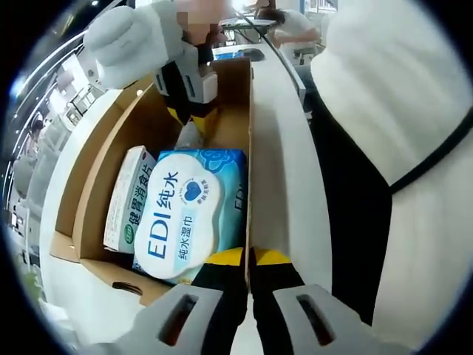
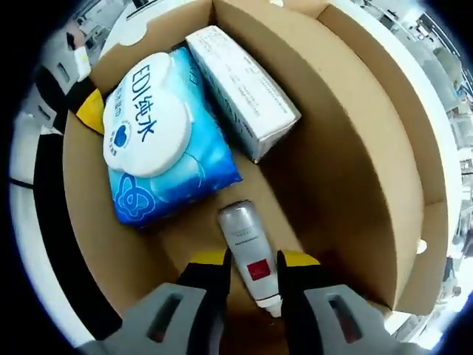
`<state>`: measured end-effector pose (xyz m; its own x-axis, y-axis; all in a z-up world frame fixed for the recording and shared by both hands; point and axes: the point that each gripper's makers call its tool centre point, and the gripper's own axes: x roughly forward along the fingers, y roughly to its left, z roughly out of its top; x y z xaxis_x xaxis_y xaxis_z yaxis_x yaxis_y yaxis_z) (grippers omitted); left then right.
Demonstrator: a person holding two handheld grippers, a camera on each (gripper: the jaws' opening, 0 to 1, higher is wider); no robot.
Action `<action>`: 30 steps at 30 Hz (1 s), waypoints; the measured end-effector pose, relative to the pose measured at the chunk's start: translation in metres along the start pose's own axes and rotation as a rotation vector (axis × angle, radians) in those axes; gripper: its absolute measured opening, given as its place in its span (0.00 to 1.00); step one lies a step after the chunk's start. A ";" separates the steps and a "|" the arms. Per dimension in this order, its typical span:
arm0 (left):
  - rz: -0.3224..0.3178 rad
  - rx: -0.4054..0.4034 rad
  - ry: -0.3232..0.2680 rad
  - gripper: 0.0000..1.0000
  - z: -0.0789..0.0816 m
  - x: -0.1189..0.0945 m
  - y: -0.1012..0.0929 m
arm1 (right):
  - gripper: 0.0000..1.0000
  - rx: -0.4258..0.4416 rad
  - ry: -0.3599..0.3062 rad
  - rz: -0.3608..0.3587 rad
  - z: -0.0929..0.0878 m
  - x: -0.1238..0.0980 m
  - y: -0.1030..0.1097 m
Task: Operate the shoe box by opening the lid, removing the specified soft item, and placing it in the target area until the item is outside and the box remains undamaged.
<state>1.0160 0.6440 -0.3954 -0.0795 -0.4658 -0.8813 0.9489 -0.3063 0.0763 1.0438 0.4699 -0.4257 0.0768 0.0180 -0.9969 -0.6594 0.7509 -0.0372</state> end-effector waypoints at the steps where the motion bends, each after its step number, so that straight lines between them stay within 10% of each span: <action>1: 0.001 0.000 0.000 0.02 0.000 0.000 0.000 | 0.24 0.002 0.002 0.003 0.000 0.001 0.000; 9: 0.005 -0.004 -0.001 0.02 -0.001 0.000 0.000 | 0.22 0.080 0.076 0.088 -0.012 0.000 0.023; 16: 0.005 -0.010 0.001 0.02 -0.003 0.002 0.000 | 0.22 0.325 0.073 0.103 -0.017 0.002 0.023; 30: -0.002 -0.019 0.008 0.02 -0.003 0.002 0.001 | 0.25 0.302 0.057 0.050 -0.025 0.006 0.037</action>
<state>1.0178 0.6451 -0.3984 -0.0792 -0.4587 -0.8851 0.9544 -0.2912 0.0655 1.0017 0.4813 -0.4347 0.0023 0.0295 -0.9996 -0.4083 0.9125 0.0260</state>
